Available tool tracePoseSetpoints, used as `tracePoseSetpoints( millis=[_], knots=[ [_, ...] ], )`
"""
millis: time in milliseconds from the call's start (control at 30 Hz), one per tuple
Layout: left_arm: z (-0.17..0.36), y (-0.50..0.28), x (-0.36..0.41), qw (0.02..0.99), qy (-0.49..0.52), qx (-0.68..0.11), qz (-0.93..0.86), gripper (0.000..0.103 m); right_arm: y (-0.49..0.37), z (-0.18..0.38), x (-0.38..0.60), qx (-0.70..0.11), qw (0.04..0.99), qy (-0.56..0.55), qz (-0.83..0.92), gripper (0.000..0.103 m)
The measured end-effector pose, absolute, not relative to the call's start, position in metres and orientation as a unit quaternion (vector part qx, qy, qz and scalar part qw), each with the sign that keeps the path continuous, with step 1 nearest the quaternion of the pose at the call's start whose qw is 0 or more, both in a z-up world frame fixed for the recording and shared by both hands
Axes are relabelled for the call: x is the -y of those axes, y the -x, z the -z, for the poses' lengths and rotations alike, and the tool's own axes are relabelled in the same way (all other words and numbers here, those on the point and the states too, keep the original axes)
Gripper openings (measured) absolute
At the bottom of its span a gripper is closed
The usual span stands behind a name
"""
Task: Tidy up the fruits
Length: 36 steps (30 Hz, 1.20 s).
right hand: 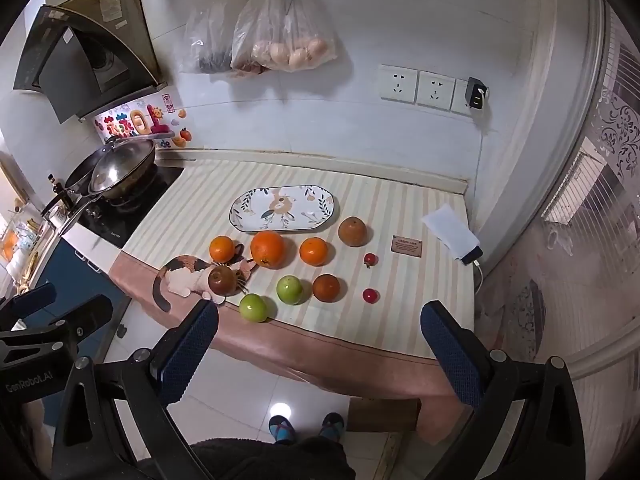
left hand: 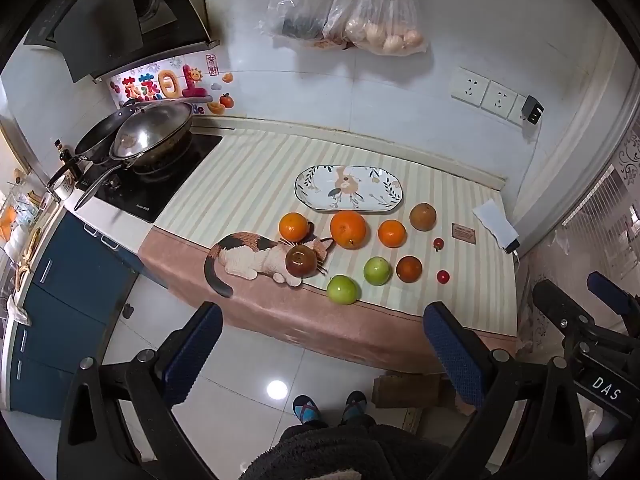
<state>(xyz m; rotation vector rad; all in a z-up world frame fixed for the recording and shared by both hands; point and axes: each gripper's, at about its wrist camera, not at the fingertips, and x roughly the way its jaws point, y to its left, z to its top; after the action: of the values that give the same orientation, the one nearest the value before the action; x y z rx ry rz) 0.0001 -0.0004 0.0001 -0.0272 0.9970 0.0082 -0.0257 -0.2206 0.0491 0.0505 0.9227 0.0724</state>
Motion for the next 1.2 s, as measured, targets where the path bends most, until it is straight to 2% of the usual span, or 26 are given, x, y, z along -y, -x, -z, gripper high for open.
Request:
tracePoseSetpoints(
  millis=[1200],
  knots=[
    [-0.0078,-0.006,-0.0081,0.88,0.014,-0.474,-0.006,0.103,0.0217,-0.0468,0.2141,-0.447,0.893,-0.025,-0.046,0.103]
  ],
)
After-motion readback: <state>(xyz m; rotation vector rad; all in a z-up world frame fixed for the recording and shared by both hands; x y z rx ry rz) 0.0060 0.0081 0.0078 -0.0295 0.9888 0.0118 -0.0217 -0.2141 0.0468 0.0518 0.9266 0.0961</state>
